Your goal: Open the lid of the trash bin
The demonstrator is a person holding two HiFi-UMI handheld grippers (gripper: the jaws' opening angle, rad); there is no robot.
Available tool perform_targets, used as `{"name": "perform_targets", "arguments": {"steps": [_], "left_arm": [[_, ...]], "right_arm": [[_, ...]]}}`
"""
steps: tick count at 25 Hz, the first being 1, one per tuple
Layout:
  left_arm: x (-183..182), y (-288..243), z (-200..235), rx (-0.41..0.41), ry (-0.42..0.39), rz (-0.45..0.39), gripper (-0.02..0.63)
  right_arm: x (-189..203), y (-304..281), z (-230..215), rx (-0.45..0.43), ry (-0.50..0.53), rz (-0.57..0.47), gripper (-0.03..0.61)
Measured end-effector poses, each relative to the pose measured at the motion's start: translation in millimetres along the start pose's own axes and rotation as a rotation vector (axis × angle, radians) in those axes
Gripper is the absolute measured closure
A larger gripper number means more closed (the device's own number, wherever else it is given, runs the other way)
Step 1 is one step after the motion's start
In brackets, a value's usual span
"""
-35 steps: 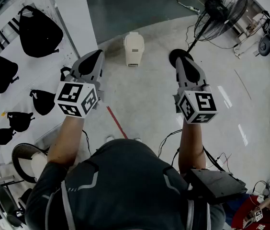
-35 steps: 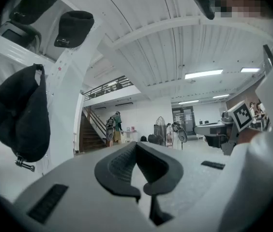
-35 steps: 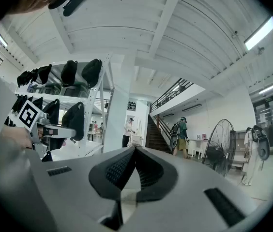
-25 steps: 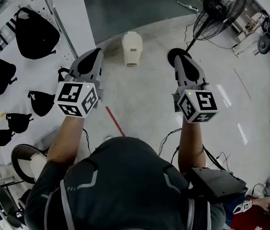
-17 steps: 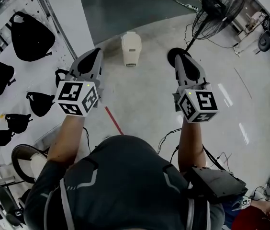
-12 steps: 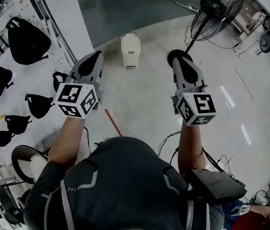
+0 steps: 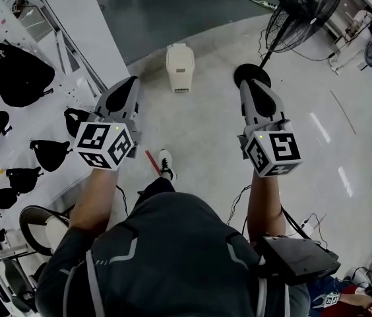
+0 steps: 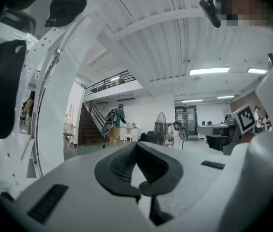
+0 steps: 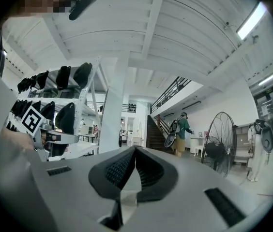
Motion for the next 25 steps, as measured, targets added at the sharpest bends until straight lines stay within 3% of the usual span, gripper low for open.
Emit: {"name": "perform_targets", "arguments": {"steps": [9,14,25], "left_arm": [[-9,-113,49,0.02,-0.008,-0.036,0.606],[-21,-176,74,0.019,-0.003,-0.006,0.606],[-8,-256,141,0.006,0.061,0.032,0.604]], "right_arm": [[7,-89,-52,0.032,0.023,0.047,0.552],[1,-147,-85,0.021,0.024,0.059,0.552],[14,-262,-99,-0.025,0.035,0.078,0.552]]}}
Point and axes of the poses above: the fingertips, and each gripper's own axes: y backward along the fingers, z to its left, x out of its underside, the point moved 3 cm from there along y, backward along the fingers, and after that the axes turned 11 degrees about -x, right-handed, at the moved point
